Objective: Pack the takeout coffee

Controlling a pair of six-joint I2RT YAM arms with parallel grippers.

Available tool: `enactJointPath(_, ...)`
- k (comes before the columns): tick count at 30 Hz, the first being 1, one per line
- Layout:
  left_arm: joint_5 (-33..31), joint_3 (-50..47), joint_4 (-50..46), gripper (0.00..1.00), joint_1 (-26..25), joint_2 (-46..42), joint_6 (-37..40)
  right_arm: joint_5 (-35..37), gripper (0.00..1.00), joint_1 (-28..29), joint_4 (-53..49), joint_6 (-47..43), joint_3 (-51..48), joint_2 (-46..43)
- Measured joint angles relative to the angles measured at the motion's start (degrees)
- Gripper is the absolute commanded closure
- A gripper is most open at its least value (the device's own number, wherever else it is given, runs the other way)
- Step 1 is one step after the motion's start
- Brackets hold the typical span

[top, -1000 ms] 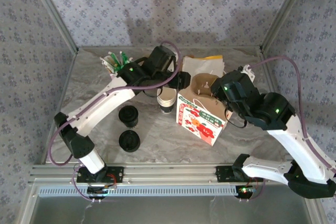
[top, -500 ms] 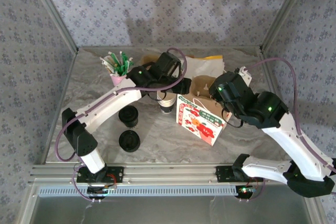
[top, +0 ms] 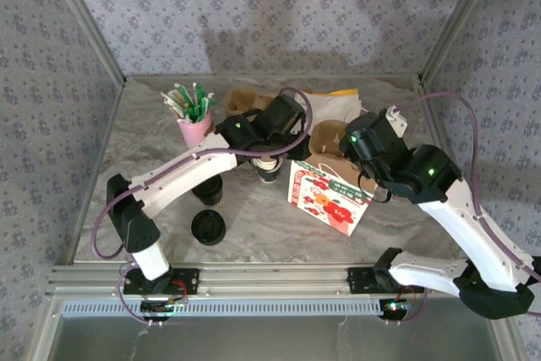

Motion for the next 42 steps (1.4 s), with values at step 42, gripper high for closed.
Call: enactJointPath(42, -18.49, -4.37, -3.45, 1.00, -8.70, -5.16, -29.09, -7.52, 0.64, -3.54, 0.31, -6.88, -3.89, -6.95)
